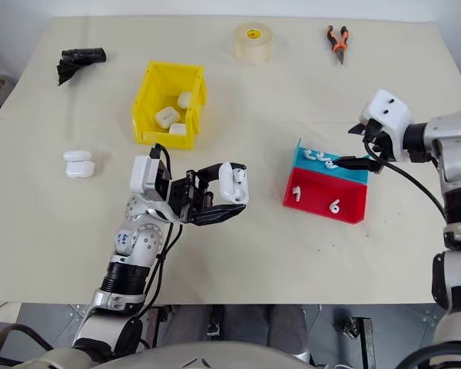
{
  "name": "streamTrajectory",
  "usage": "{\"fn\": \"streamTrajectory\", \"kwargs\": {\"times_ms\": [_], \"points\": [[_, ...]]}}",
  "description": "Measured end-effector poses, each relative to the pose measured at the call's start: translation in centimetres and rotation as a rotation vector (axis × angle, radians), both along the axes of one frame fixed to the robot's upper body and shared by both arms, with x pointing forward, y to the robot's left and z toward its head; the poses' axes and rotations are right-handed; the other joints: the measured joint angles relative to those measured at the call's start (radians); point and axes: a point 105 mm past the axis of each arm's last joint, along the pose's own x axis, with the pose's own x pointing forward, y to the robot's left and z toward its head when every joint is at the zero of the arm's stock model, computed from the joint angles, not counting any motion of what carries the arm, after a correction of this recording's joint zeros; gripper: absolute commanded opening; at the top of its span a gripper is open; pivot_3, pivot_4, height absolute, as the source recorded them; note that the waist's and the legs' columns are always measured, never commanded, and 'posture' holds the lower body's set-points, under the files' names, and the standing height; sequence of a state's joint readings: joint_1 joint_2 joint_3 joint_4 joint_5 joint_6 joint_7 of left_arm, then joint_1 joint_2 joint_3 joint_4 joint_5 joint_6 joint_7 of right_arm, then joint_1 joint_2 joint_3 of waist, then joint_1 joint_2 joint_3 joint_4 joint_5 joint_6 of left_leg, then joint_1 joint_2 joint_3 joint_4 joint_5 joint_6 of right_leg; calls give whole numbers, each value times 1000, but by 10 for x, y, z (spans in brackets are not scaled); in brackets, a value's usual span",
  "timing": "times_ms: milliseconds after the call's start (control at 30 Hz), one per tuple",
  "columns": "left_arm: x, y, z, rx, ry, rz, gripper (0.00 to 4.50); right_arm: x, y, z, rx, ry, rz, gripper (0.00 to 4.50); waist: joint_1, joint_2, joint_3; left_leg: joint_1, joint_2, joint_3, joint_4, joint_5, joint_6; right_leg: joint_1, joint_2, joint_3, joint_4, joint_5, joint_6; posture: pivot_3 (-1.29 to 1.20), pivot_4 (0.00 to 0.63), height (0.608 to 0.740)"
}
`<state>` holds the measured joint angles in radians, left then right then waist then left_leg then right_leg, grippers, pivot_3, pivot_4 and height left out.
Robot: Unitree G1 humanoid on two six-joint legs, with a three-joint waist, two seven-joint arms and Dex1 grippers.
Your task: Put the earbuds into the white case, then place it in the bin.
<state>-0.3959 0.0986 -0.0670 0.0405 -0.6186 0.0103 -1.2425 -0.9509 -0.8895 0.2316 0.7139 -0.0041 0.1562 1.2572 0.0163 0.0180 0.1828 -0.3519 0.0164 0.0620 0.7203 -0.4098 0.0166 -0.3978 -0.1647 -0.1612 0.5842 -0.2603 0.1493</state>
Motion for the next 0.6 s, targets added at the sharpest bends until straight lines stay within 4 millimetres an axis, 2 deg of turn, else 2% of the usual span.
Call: {"fn": "streamTrajectory", "kwargs": {"times_ms": [167, 300, 400, 600], "points": [[0, 1, -2, -1, 10, 13, 2930, 11, 8, -15, -97, 48, 62, 4460, -9, 0, 0, 0, 0, 0, 0, 0, 0, 0, 0, 0, 0, 0, 0, 0, 150, 740], [-1, 0, 2, -8, -6, 23, 2930, 12, 7, -18, -150, 72, 94, 4460, -20, 0, 0, 0, 0, 0, 0, 0, 0, 0, 0, 0, 0, 0, 0, 0, 150, 740], [-1, 0, 3, -10, -10, 28, 2930, 11, 10, -21, -157, 89, 119, 3863, -24, 0, 0, 0, 1, 0, 0, 0, 0, 0, 0, 0, 0, 0, 0, 0, 150, 740], [-1, 1, 2, -11, -2, 42, 2930, 11, 14, -24, -161, 106, 148, 1824, -24, 0, 0, 0, 1, 0, 0, 0, 0, 0, 0, 0, 1, 0, 0, 0, 150, 740]]}}
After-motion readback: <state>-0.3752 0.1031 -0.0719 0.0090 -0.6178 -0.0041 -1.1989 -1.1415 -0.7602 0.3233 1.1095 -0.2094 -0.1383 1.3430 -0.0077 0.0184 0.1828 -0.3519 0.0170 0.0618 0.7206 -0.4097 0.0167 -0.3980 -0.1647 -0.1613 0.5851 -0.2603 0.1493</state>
